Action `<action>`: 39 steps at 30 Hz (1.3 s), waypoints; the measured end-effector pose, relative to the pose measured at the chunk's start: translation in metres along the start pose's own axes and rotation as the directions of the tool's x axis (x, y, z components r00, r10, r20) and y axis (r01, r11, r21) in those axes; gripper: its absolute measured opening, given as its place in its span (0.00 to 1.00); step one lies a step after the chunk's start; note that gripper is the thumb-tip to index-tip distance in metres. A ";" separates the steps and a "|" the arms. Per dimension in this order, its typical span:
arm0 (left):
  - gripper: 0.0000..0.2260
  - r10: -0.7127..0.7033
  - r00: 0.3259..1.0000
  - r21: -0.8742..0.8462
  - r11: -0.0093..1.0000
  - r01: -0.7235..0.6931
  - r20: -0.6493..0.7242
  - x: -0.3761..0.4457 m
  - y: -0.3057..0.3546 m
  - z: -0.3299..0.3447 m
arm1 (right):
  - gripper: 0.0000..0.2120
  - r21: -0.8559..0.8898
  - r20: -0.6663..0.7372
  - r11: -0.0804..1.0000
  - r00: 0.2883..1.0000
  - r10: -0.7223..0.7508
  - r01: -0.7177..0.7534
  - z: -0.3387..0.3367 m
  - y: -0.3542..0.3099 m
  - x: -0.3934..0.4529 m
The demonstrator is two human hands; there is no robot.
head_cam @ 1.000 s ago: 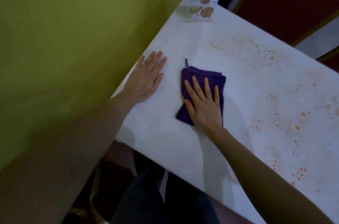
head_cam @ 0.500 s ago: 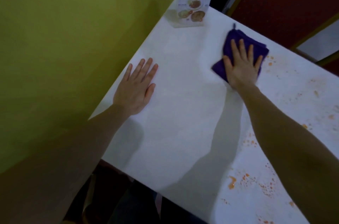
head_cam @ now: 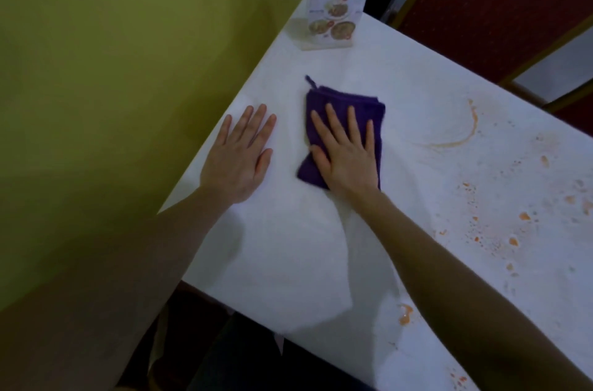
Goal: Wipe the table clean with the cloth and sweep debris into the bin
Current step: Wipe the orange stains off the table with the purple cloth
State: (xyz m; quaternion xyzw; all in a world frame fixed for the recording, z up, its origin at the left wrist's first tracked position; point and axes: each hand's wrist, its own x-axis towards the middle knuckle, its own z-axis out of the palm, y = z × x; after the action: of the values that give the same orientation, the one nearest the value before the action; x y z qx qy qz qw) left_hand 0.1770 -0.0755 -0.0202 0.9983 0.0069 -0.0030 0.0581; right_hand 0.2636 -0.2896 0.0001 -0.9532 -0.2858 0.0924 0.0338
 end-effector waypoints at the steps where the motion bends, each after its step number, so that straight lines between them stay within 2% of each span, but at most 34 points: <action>1: 0.26 0.001 1.000 0.004 1.000 -0.001 0.004 0.000 0.001 0.000 | 0.30 0.001 0.007 1.000 1.000 -0.020 0.020 -0.004 0.006 0.014; 3: 0.27 0.003 1.000 0.005 1.000 -0.003 0.014 0.001 0.002 0.000 | 0.30 0.022 -0.003 1.000 1.000 0.011 -0.011 -0.011 0.025 0.039; 8: 0.27 0.001 1.000 0.006 1.000 -0.001 0.018 0.001 0.002 -0.001 | 0.30 0.060 -0.035 0.959 0.959 0.280 -0.278 -0.022 0.103 0.061; 12: 0.27 0.004 1.000 -0.002 1.000 -0.004 0.011 -0.001 0.002 -0.001 | 0.30 0.093 -0.040 0.883 0.884 0.465 -0.460 -0.025 0.150 0.024; 15: 0.27 0.005 1.000 -0.011 1.000 -0.005 0.003 -0.001 0.002 -0.001 | 0.30 0.108 -0.054 0.840 0.840 0.540 -0.532 -0.019 0.145 -0.013; 17: 0.27 0.006 1.000 -0.014 1.000 -0.006 0.006 -0.001 0.001 -0.002 | 0.31 0.120 -0.058 0.838 0.839 0.542 -0.533 -0.013 0.123 -0.034; 19: 0.27 0.006 1.000 -0.016 1.000 -0.006 0.004 -0.002 0.001 -0.001 | 0.32 0.092 -0.068 0.872 0.871 0.487 -0.480 -0.005 0.093 -0.048; 24: 0.27 0.002 1.000 -0.009 1.000 -0.002 -0.003 0.002 0.000 0.000 | 0.31 0.006 -0.069 0.982 0.980 0.188 -0.188 0.011 0.017 -0.037; 26: 0.26 0.011 1.000 -0.002 1.000 -0.011 -0.012 0.002 0.000 0.002 | 0.30 -0.004 -0.039 0.998 0.997 0.068 -0.068 0.009 0.004 -0.015; 28: 0.26 0.022 0.999 0.000 1.000 -0.022 -0.032 0.002 0.000 0.004 | 0.30 0.002 -0.027 1.000 0.999 0.022 -0.022 0.003 0.005 0.014; 30: 0.26 0.027 0.998 0.005 1.000 -0.027 -0.063 0.003 -0.001 0.006 | 0.30 0.023 -0.029 0.999 0.998 0.050 -0.050 -0.006 0.020 0.044; 34: 0.25 0.041 0.990 0.024 0.999 -0.038 -0.135 0.000 -0.001 0.008 | 0.29 0.059 -0.041 0.979 0.979 0.198 -0.196 -0.021 0.079 0.088; 39: 0.25 0.046 0.987 0.025 0.999 -0.043 -0.156 -0.003 -0.001 0.007 | 0.30 0.099 -0.058 0.896 0.897 0.439 -0.432 -0.032 0.172 0.068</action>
State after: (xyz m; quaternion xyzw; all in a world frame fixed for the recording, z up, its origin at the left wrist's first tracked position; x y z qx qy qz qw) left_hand 0.1743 -0.0757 -0.0268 0.9959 -0.0108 0.0767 0.0466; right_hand 0.4179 -0.3956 0.0005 -0.9936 -0.0597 0.0719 0.0636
